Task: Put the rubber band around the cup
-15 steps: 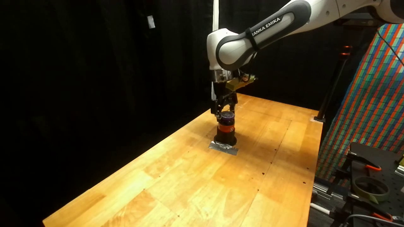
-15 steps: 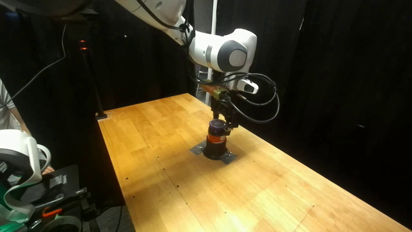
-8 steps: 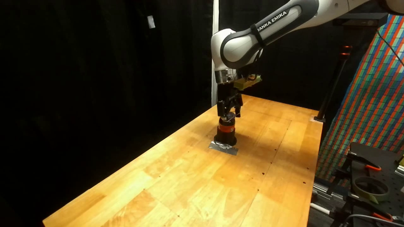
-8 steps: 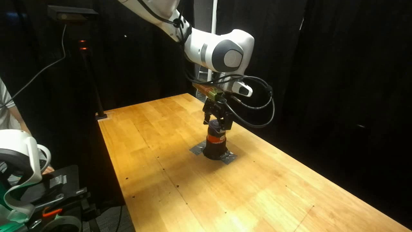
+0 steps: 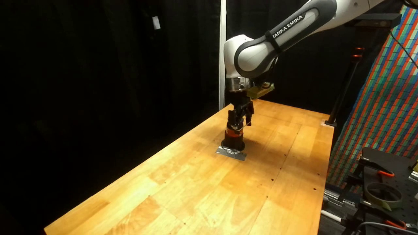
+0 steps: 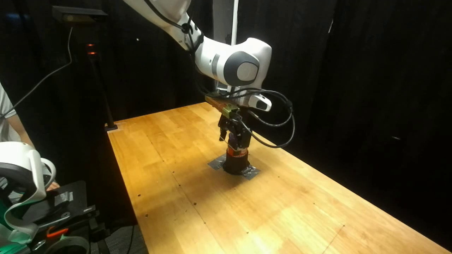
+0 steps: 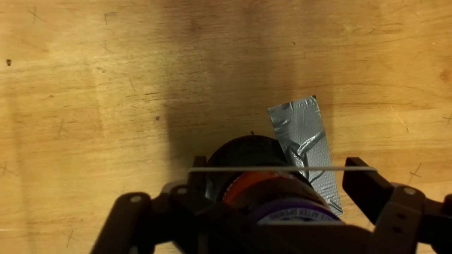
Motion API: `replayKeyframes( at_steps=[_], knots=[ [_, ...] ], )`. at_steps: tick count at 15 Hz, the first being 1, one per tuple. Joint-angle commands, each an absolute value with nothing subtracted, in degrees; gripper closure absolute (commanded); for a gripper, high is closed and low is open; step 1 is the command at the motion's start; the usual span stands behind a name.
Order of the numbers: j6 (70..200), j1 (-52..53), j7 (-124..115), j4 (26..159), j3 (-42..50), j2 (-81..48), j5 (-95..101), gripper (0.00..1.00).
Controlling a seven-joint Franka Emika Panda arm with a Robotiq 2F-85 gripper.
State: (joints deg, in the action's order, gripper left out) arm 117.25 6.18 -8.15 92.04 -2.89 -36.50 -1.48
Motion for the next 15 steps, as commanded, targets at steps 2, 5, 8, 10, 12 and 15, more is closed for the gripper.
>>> replayKeyframes(
  at_steps=[2, 5, 8, 10, 12, 15],
  knots=[
    [123.6, 7.7, -8.0, 103.0, -2.6, -29.4, 0.6, 0.34],
    [127.6, 8.5, -8.1, 108.2, -2.6, -26.4, 2.4, 0.58],
    [130.7, 9.4, -8.7, 112.7, -2.6, -23.5, 4.8, 0.8],
    [133.0, 10.0, -9.2, 115.4, -2.5, -21.8, 6.4, 0.9],
    [136.2, 10.5, -10.2, 118.3, -2.4, -20.1, 7.8, 0.94],
    [143.1, 11.5, -13.4, 122.7, -1.8, -17.8, 10.5, 0.93]
  ],
)
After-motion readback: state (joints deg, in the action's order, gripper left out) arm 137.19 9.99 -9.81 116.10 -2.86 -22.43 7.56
